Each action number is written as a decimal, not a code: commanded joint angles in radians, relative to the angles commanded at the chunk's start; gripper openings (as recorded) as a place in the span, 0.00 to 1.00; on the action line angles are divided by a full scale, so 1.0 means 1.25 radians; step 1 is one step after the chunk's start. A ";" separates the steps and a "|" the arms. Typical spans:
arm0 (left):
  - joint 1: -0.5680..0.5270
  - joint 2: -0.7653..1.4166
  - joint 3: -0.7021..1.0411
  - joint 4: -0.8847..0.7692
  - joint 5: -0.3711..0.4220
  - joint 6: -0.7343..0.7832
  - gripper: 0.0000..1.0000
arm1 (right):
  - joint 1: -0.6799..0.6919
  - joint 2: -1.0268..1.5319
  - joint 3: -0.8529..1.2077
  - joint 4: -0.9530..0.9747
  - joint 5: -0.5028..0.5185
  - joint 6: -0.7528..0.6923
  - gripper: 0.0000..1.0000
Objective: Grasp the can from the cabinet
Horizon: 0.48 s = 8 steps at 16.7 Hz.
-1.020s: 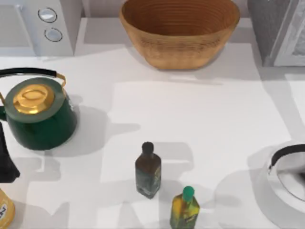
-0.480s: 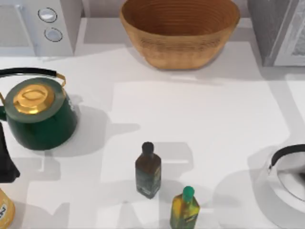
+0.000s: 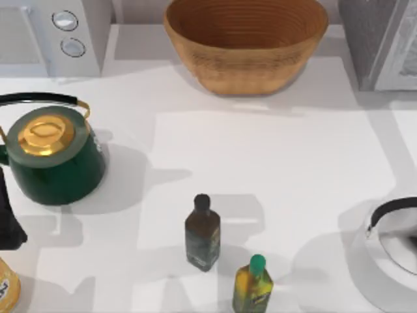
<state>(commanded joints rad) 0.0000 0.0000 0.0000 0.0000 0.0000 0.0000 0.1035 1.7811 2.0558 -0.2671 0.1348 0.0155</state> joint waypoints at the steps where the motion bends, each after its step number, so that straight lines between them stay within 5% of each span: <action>1: 0.000 0.000 0.000 0.000 0.000 0.000 1.00 | 0.000 0.000 0.000 0.000 0.000 0.000 0.62; 8: 0.000 0.000 0.000 0.000 0.000 0.000 1.00 | 0.000 0.000 0.000 0.000 0.000 0.000 0.10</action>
<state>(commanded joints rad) 0.0000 0.0000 0.0000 0.0000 0.0000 0.0000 0.1035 1.7811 2.0558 -0.2671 0.1348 0.0155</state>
